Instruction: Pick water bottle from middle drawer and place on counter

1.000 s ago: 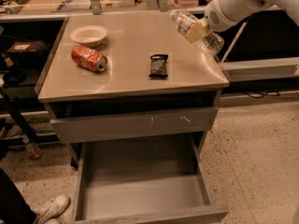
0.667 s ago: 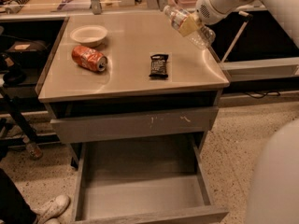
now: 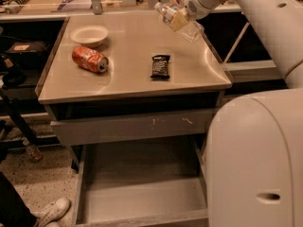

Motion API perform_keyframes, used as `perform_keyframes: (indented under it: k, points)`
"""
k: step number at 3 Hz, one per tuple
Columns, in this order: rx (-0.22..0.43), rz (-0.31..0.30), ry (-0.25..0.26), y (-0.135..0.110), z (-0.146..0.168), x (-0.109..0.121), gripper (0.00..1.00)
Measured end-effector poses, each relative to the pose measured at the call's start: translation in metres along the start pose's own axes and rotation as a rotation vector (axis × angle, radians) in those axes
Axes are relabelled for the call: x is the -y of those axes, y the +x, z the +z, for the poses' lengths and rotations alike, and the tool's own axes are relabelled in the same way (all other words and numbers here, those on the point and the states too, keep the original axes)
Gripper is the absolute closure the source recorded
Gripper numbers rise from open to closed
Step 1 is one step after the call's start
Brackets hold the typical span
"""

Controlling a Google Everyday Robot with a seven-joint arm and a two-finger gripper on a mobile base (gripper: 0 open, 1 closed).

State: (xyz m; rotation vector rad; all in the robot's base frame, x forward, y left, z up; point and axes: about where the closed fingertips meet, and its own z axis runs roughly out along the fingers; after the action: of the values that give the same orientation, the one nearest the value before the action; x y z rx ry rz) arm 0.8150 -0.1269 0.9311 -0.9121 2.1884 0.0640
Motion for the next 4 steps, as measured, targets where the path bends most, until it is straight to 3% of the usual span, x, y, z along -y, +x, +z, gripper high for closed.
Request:
perform_keyframes:
  k: [4]
  points:
    - [0.053, -0.097, -0.019, -0.040, 0.052, -0.013, 1.00]
